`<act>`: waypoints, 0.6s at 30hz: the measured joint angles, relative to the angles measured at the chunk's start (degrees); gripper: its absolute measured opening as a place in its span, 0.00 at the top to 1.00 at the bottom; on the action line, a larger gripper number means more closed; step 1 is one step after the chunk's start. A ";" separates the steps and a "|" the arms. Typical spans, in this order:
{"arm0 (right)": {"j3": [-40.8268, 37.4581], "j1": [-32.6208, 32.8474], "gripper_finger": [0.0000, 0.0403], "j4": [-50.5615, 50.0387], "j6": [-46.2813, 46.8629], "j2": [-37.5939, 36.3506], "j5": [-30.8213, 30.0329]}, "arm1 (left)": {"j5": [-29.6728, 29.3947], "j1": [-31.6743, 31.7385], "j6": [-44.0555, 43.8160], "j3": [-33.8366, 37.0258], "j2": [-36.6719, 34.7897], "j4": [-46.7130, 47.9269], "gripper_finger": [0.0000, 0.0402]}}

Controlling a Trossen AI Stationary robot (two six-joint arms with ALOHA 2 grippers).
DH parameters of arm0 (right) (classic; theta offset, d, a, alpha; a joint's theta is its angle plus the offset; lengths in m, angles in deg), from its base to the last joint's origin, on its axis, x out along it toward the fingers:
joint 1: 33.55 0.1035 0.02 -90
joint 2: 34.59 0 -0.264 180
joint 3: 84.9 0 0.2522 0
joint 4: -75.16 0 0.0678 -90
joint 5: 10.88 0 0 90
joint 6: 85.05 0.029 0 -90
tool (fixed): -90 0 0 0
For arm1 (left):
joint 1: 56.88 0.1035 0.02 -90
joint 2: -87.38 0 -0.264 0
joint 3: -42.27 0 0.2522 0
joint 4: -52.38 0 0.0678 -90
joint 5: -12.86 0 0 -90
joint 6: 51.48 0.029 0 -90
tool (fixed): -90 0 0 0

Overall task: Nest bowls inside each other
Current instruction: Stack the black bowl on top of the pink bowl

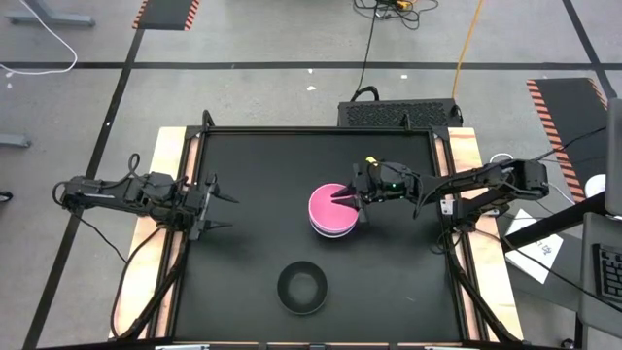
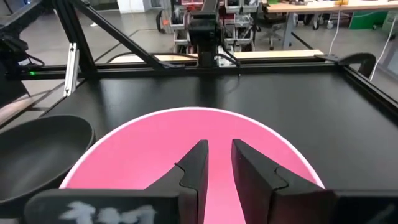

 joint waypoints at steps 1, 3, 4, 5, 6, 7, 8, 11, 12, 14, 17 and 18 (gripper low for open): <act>0.00 0.22 0.85 0.13 -0.07 -0.02 -0.02 | 0.00 -0.02 0.03 0.00 0.00 0.00 0.27; 0.00 1.19 0.85 0.49 -0.49 -0.12 -0.04 | 0.00 0.00 0.35 0.00 0.00 0.02 0.27; 0.00 1.84 0.85 0.47 -0.98 -0.51 -0.03 | 0.00 -0.02 0.39 0.00 0.00 0.02 0.27; 0.00 2.58 0.85 0.45 -1.55 -1.06 -0.04 | 0.00 -0.02 0.39 0.00 0.00 0.06 0.27; 0.00 3.34 0.85 0.47 -2.13 -1.73 -0.06 | -0.02 -0.01 0.39 0.00 0.00 0.10 0.27; 0.00 4.09 0.85 0.06 -2.62 -2.50 -0.06 | -0.02 -0.02 0.39 0.00 0.00 0.17 0.27; 0.00 4.90 0.85 -0.59 -2.73 -3.21 -0.07 | -0.02 -0.02 0.36 0.00 0.00 0.28 0.27; 0.00 7.43 0.85 -1.21 -2.62 -4.57 -0.12 | -0.08 -0.02 0.32 0.00 0.00 0.37 0.27; 0.00 8.38 0.85 -1.17 -2.43 -4.74 -0.13 | -0.13 -0.01 0.32 0.00 0.00 0.35 0.27; 0.00 10.17 0.85 -1.35 -1.85 -4.70 -0.13 | -0.16 0.00 0.29 0.00 0.00 0.39 0.27; 0.00 12.03 0.85 -1.22 -0.71 -4.21 -0.15 | -0.28 0.00 0.17 0.00 0.00 0.37 0.27; 0.00 12.47 0.85 -1.38 -0.38 -4.13 -0.31 | -0.49 -0.02 0.17 0.00 0.00 0.37 0.27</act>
